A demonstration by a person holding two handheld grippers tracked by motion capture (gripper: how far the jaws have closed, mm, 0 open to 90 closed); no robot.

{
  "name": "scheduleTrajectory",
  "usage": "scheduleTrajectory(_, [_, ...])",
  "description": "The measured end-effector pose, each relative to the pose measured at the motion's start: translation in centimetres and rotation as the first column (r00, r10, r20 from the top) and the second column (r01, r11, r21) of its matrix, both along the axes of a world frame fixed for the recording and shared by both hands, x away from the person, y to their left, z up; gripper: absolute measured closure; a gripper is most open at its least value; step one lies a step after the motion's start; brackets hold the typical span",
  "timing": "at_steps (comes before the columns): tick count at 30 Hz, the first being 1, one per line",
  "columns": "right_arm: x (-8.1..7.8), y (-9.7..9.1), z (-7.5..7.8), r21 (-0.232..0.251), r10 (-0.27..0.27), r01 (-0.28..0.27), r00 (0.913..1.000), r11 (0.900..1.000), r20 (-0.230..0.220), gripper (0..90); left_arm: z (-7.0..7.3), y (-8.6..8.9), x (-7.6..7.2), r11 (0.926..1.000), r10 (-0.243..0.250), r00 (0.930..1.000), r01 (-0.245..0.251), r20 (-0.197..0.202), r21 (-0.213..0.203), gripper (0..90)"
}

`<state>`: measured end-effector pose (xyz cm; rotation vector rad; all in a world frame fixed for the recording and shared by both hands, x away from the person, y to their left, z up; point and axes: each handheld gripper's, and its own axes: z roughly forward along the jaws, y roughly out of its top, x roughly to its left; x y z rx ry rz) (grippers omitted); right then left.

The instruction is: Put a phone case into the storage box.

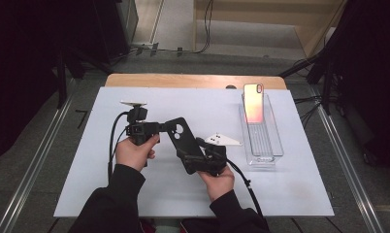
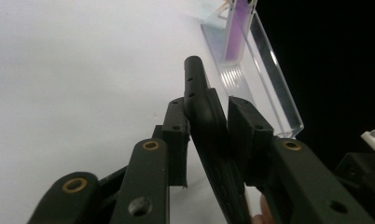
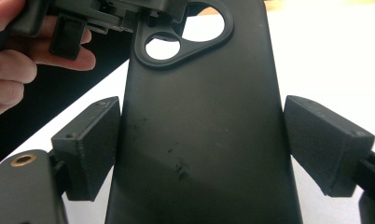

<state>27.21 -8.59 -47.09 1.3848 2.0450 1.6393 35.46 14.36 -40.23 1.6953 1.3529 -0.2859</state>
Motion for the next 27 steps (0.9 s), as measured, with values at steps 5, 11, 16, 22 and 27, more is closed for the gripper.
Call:
scheduleTrajectory(5, [0.1,0.1,-0.1,-0.009,0.002,-0.002,0.9999,1.0,0.017,12.1,0.2,0.0,-0.1,0.9989,-0.004,1.0,0.004,-0.004,-0.046,74.9])
scheduleTrajectory(11, [0.2,0.1,-0.1,-0.033,0.014,-0.013,0.9984,0.9994,0.055,11.1,0.4,0.2,-0.1,0.995,-0.012,0.9997,0.01,-0.02,-0.099,77.2])
scheduleTrajectory(16, [0.6,-0.3,0.2,-0.053,0.058,-0.055,0.9967,0.9971,0.057,9.2,0.6,0.1,-0.3,0.9929,-0.023,0.9996,0.022,-0.014,-0.117,77.5])
scheduleTrajectory(22, [1.2,-0.7,1.2,-0.114,0.113,-0.108,0.9929,0.9876,0.037,0.0,1.4,0.0,-0.5,0.9933,-0.019,0.9997,0.021,0.017,-0.114,77.7])
scheduleTrajectory(27, [1.6,-1.4,1.7,-0.112,0.139,-0.139,0.9902,0.9841,0.0,0.0,1.8,0.2,-0.6,0.9941,-0.026,0.9978,0.032,0.061,-0.104,77.6])
